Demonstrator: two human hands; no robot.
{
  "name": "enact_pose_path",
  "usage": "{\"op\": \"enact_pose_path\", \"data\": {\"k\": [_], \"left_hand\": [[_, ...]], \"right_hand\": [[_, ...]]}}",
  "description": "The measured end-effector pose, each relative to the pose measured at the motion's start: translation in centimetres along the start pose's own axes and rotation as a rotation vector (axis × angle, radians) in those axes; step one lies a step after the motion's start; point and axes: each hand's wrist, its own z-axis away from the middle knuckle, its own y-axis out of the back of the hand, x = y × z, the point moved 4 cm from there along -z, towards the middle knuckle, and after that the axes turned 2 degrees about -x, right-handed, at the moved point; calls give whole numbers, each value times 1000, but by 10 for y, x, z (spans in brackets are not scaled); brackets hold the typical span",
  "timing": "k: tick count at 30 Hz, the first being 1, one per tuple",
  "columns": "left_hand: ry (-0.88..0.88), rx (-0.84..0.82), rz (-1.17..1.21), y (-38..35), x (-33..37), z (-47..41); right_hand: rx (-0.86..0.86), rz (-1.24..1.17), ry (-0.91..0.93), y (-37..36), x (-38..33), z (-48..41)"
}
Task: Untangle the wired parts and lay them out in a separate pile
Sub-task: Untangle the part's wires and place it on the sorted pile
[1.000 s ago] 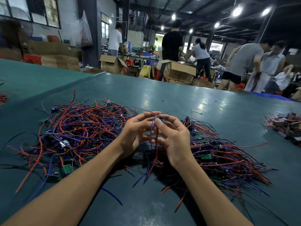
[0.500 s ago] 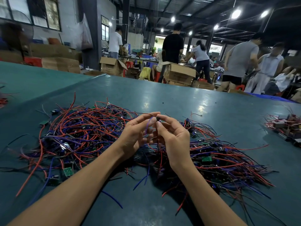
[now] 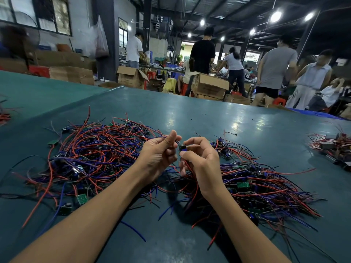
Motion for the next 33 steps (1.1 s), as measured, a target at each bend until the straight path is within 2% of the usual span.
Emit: {"op": "enact_pose_path", "data": {"k": [4,7,12,15,20,22,26,29,33], "left_hand": [[12,-51,14,-3,-3,-1],[59,-149,-76,-9,-7,3],[60,-214,-212,-11,-3,8],[63,-228,-244,-13,-1,9],[99,-233,-259,-8,-1,8],[86,-178,-323,-4,-4,6],[34,82,-450,16,-7,-8],[5,108,-462,23,-8,-12],[-50,219,-477,29,-6,-15]], "right_hand": [[35,49,-24,2,2,1],[50,38,-102,4,3,0],[-91,50,-304,1,7,1],[-110,66,-318,-1,7,1],[-49,124,-279,-1,8,0],[-29,219,-247,-1,8,1],[-86,361,-206,-11,6,8],[-108,415,-158,-13,1,9],[-137,348,-154,-18,-1,15]]}}
